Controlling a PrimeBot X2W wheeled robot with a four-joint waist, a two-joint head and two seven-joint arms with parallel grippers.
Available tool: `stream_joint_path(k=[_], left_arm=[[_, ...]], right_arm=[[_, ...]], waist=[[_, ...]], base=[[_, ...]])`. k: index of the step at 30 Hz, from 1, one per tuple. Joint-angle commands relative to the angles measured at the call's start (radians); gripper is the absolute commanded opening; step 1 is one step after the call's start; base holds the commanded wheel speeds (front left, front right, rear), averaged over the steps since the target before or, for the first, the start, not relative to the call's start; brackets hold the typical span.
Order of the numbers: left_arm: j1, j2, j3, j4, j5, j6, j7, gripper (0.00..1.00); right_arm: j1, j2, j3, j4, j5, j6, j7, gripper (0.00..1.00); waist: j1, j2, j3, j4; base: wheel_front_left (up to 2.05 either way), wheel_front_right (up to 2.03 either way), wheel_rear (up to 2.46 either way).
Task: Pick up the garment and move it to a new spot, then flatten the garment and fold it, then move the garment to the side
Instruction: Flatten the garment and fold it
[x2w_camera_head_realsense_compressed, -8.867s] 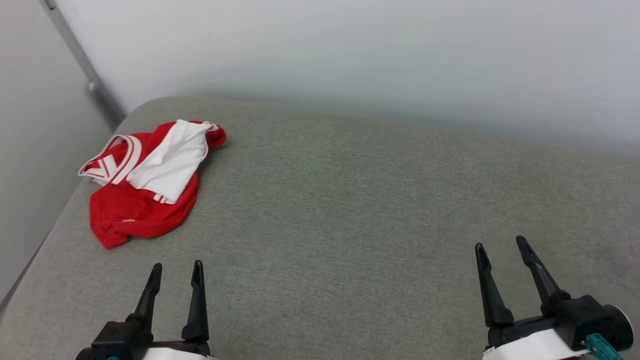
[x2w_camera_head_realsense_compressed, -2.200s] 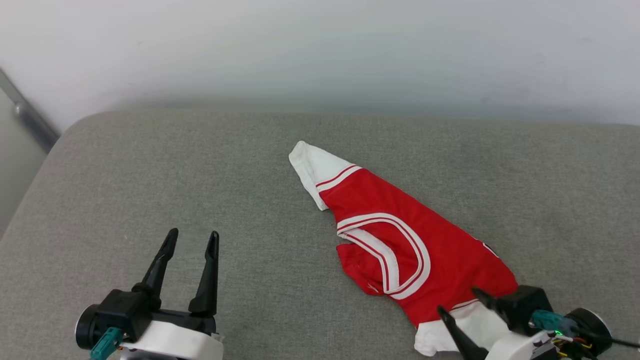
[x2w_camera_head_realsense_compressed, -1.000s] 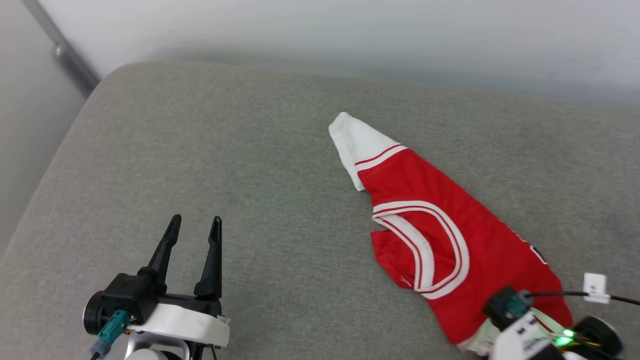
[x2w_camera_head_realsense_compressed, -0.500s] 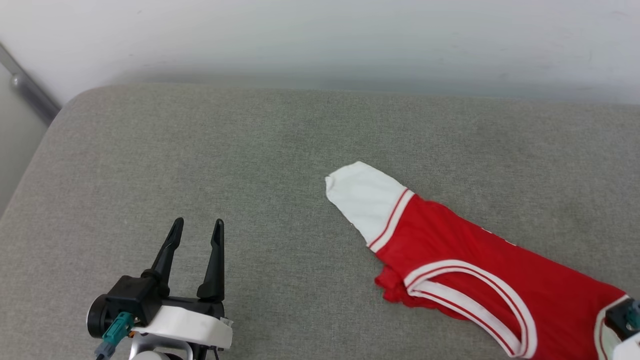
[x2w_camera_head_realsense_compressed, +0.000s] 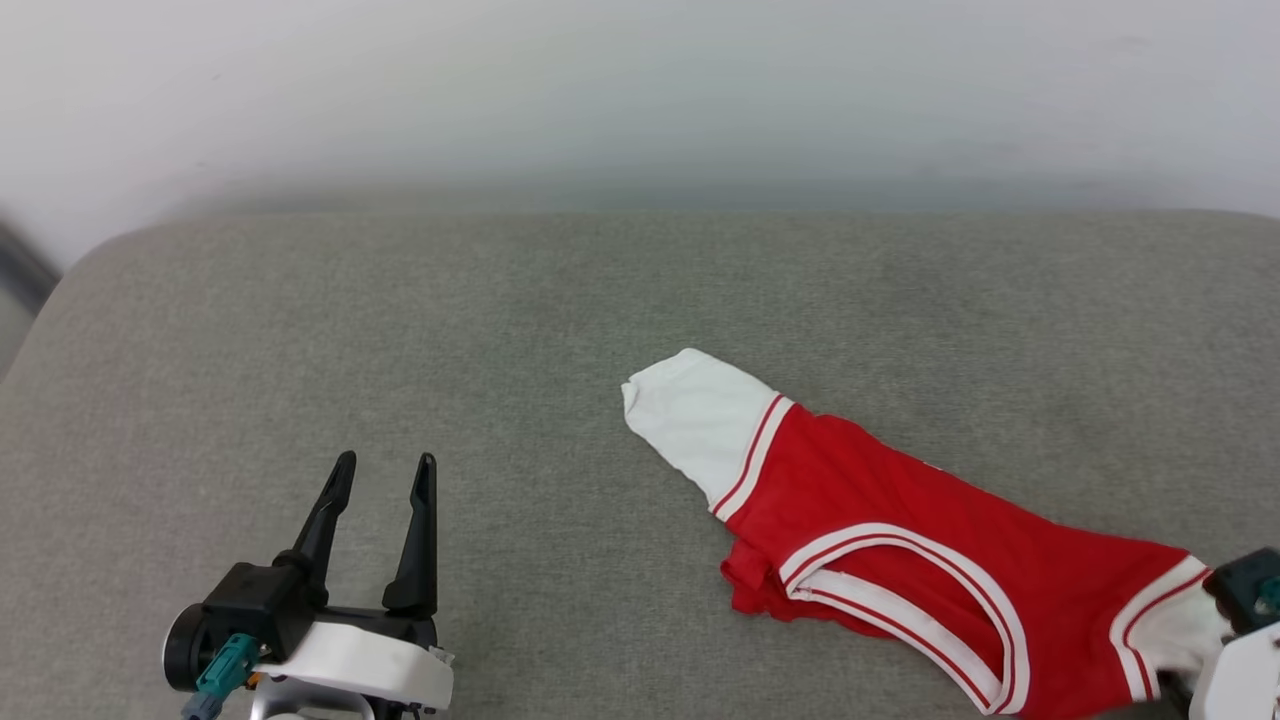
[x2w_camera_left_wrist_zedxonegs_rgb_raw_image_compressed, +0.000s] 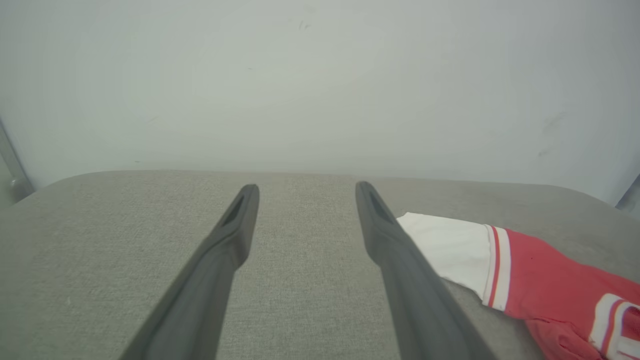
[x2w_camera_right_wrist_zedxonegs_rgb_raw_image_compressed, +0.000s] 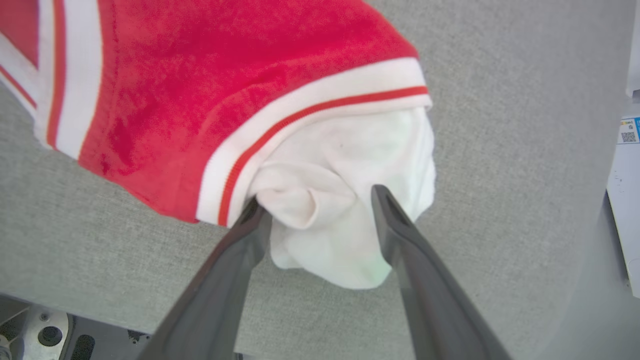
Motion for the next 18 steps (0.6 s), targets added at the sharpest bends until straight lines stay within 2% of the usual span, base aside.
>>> stream_joint_path(k=[1, 6, 13, 18], left_arm=[[0.008, 0.003, 0.004, -0.004, -0.004, -0.001, -0.003, 1.0], [0.019, 0.006, 0.001, -0.006, -0.014, -0.001, -0.003, 1.0], [-0.035, 0.044, -0.034, -0.007, -0.056, -0.001, 0.008, 1.0], [-0.135, 0.123, -0.118, -0.036, -0.118, -0.001, 0.12, 1.0]], right_arm=[[-0.011, 0.012, -0.018, -0.02, 0.011, -0.001, -0.008, 1.0], [0.009, 0.086, -0.141, -0.154, 0.019, -0.001, -0.057, 1.0], [0.029, 0.327, -0.291, -0.335, 0.011, -0.001, -0.222, 1.0], [0.011, 0.458, -0.335, -0.383, -0.022, -0.001, -0.362, 1.0]], waist=[[-0.0001, 0.0, -0.018, -0.022], [-0.0001, 0.0, -0.039, -0.062], [-0.0001, 0.0, -0.015, -0.109], [-0.0001, 0.0, 0.037, -0.139]], base=[[0.0, 0.0, 0.0], [0.0, 0.0, 0.0], [0.0, 0.0, 0.0], [0.0, 0.0, 0.0]])
